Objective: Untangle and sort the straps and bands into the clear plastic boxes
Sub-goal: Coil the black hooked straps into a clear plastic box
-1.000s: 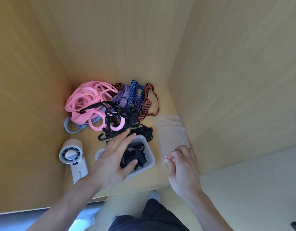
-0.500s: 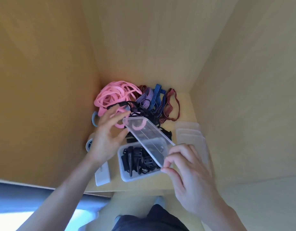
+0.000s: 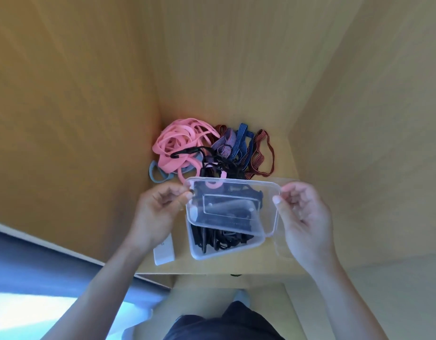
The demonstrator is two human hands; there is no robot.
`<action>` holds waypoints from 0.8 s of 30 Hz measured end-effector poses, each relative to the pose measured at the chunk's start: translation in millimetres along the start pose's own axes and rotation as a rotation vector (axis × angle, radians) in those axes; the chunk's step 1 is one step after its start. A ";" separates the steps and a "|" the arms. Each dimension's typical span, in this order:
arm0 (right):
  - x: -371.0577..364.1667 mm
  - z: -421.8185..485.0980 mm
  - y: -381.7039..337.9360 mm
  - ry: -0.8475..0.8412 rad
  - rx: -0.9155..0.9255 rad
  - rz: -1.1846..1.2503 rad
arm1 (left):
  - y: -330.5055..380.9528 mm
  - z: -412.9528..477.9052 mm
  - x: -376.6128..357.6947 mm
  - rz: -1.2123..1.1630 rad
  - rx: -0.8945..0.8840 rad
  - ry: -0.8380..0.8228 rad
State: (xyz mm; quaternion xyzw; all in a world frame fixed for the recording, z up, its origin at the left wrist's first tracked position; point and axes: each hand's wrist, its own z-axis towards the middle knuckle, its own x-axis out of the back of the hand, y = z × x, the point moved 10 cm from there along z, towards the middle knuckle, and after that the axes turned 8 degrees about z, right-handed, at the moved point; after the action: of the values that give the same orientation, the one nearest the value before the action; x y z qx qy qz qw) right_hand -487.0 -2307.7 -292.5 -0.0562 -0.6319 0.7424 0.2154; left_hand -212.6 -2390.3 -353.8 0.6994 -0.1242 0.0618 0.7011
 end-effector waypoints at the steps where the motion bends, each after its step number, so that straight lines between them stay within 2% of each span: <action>1: -3.7 3.1 5.1 0.006 -0.051 0.023 | -3.7 -1.5 1.4 -0.018 0.024 0.010; 6: -21.6 9.3 42.2 -0.035 -0.326 0.115 | -27.2 -12.4 9.7 -0.069 0.151 0.052; 13: -31.1 16.9 78.2 -0.018 -0.421 0.035 | -51.2 -28.5 7.5 -0.033 0.296 0.064; 20: -40.2 26.1 121.3 -0.060 -0.319 -0.151 | -69.9 -34.7 -4.5 0.166 0.357 0.124; 24: -44.4 25.9 127.2 -0.081 -0.223 -0.234 | -66.9 -37.8 -7.5 0.374 0.301 0.163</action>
State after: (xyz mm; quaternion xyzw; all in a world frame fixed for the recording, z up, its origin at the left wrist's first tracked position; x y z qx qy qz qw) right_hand -487.9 -2362.6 -418.3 0.0241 -0.7206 0.6393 0.2673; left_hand -199.1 -2352.9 -420.0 0.7534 -0.1840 0.2643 0.5733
